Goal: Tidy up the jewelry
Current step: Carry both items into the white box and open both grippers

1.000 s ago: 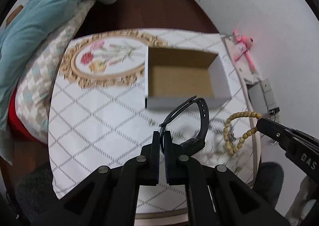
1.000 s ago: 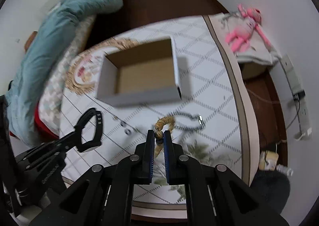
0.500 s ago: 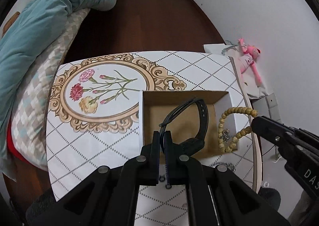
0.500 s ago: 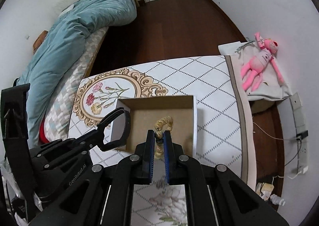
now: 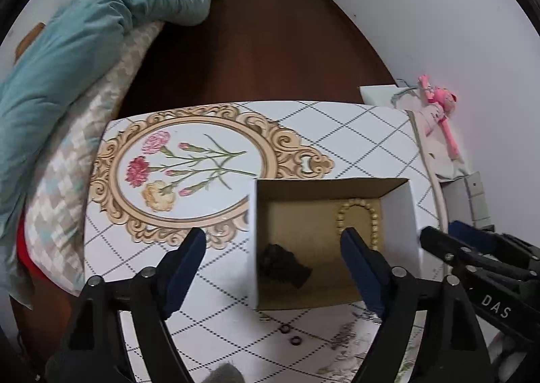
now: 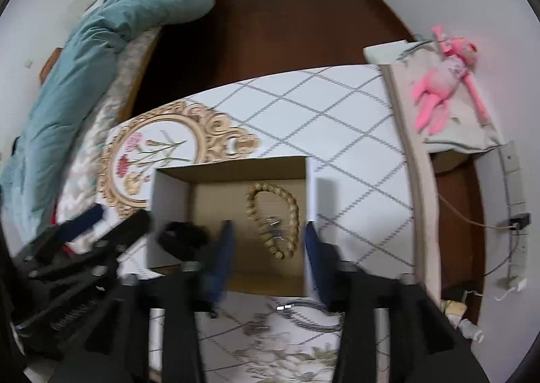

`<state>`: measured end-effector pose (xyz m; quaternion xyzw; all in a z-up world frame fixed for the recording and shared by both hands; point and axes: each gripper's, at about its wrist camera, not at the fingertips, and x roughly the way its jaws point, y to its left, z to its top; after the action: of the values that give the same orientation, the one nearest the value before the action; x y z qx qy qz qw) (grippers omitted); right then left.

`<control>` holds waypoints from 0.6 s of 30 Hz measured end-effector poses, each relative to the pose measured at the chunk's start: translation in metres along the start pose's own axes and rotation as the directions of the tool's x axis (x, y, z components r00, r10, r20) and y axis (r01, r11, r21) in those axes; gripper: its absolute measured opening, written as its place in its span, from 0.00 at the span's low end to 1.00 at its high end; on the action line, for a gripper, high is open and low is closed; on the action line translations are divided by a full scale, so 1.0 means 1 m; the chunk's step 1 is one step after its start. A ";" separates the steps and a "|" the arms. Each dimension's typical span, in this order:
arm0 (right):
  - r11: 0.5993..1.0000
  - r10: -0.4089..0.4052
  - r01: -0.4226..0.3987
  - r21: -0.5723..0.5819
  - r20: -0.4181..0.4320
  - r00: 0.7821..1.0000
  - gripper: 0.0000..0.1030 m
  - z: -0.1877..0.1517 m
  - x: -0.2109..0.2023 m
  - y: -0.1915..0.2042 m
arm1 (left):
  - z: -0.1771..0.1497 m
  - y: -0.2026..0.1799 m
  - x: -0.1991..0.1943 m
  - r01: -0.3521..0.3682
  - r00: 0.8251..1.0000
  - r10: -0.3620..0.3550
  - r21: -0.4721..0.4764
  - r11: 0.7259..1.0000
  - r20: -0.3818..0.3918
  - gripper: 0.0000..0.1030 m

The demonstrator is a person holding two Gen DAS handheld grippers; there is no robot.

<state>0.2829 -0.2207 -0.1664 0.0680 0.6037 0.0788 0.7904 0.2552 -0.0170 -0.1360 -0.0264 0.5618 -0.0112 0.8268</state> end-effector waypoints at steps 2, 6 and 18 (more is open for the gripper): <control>0.997 -0.072 0.073 -0.022 0.024 0.997 0.62 -0.006 -0.002 0.001 | -0.004 0.004 -0.001 -0.019 1.000 0.020 -0.007 1.000 0.022 1.00; 0.977 -0.201 0.206 -0.060 0.075 0.977 0.88 -0.020 -0.001 0.003 | -0.014 0.011 0.000 -0.060 0.997 0.060 -0.010 0.998 0.053 1.00; 0.952 -0.284 0.296 -0.078 0.135 0.949 0.99 -0.036 0.006 0.010 | -0.037 0.017 -0.003 -0.108 0.990 0.110 -0.032 0.994 0.082 1.00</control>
<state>0.2494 -0.2091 -0.1791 -0.0553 0.5530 -0.0132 0.8313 0.2193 -0.0013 -0.1474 -0.0072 0.5274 0.0429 0.8485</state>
